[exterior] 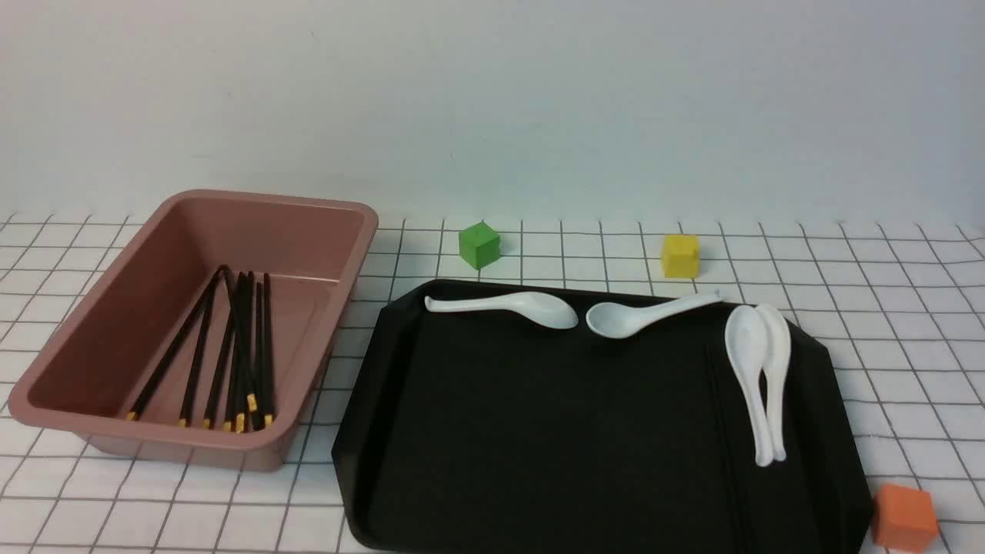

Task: On white black tablecloth take chopsticks from black tray and put them in box.
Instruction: 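Move the gripper over the chopsticks on the black tray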

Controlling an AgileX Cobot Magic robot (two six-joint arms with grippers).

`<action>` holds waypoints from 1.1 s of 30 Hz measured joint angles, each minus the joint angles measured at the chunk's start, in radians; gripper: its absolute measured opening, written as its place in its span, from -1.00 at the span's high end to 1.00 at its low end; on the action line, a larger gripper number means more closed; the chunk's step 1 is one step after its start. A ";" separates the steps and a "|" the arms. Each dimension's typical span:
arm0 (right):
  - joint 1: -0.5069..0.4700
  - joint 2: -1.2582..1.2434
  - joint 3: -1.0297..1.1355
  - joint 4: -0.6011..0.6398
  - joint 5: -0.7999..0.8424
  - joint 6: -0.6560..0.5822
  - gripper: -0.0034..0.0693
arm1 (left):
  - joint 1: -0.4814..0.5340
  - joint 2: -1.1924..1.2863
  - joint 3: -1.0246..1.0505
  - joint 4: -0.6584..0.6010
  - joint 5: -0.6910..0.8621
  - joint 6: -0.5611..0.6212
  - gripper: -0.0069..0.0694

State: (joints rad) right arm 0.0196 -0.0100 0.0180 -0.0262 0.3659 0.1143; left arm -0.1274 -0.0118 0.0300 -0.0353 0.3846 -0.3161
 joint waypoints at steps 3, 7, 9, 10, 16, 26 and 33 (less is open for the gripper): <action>0.000 0.000 0.000 0.000 0.000 0.000 0.46 | 0.000 0.000 0.000 0.000 0.000 0.000 0.20; 0.000 0.000 0.000 0.000 0.000 0.000 0.45 | 0.000 0.000 0.000 0.000 0.000 0.000 0.20; 0.000 0.000 0.000 0.000 0.000 0.000 0.44 | 0.000 0.000 0.000 0.000 0.000 0.000 0.20; 0.000 0.000 0.000 0.000 0.000 0.000 0.44 | 0.000 0.000 0.000 0.000 0.000 0.000 0.20; 0.000 0.000 0.000 0.000 0.000 0.000 0.41 | 0.000 0.000 0.000 0.000 0.000 0.000 0.20; 0.000 0.000 0.000 0.000 0.000 0.000 0.39 | 0.000 0.000 0.000 0.000 0.000 0.000 0.20; 0.000 0.000 0.000 0.000 0.000 0.001 0.36 | 0.000 0.000 0.000 0.000 0.000 0.000 0.20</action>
State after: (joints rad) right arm 0.0196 -0.0100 0.0180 -0.0262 0.3659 0.1152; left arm -0.1274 -0.0118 0.0300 -0.0353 0.3846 -0.3161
